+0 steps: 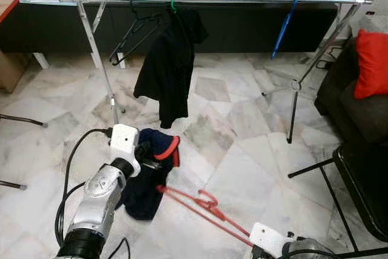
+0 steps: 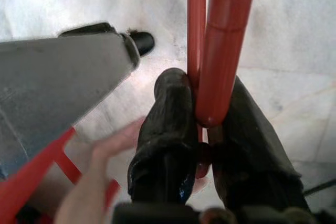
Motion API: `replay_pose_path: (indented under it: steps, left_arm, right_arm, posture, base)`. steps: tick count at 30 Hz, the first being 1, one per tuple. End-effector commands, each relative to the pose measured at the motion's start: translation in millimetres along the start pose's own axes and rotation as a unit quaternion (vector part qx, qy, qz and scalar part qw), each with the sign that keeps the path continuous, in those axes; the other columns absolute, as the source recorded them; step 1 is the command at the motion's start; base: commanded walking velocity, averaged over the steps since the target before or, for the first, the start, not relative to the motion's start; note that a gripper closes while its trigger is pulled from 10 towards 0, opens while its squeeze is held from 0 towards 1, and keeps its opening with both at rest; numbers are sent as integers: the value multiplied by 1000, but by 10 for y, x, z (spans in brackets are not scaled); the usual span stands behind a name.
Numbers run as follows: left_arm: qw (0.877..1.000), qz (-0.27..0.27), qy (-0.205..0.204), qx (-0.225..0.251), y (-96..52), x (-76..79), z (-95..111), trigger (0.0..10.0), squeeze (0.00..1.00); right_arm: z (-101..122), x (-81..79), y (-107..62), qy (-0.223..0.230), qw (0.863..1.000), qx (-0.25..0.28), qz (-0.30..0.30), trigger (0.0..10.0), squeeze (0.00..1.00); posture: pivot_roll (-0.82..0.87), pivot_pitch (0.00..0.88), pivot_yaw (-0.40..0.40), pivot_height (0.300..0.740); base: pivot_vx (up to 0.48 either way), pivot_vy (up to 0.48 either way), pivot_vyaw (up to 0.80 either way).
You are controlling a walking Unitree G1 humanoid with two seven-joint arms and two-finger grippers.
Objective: Hang hanger
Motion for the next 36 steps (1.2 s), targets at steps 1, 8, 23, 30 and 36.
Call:
replay_pose_path:
  steps: [1,8,23,30,36]
  left_arm:
    - [998,-67,-1,3,-37,172,26,0,0]
    - [985,-142,72,-72,-234,280,-237,0,0]
    - [943,293,-20,-154,-461,-636,-569,10000,0]
    - [921,355,-45,-156,-638,-707,-662,10000,0]
    - [961,257,-40,-95,-586,-290,-494,10000,0]
  right_arm:
    - [-75,106,-38,-11,1000,-16,-24,0,0]
    - [99,215,-65,-2,999,11,-40,0,0]
    - [-125,-172,32,52,998,15,36,0,0]
    - [-40,-87,43,146,987,64,-17,0,0]
    - [235,328,-82,395,876,219,-169,0,0]
  posture:
    - [-19,191,-54,740]
    - [-14,181,-56,740]
    - [-35,160,-48,740]
    - [-38,153,-45,740]
    - [-37,171,-42,740]
  base:
    - [0,0,0]
    - [0,0,0]
    - [0,0,0]
    - [0,0,0]
    - [0,0,0]
Point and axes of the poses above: a point about 5 cm out from each wrist's last joint towards the gripper, its own y axis pointing out of the wrist towards the gripper, its own z axis along the axis of the wrist's last joint, x = y × z, the point moved 4 cm from there along y, pointing out of the wrist towards the gripper, and after that the axes turned 14 degrees about y, right-handed, at the moved point
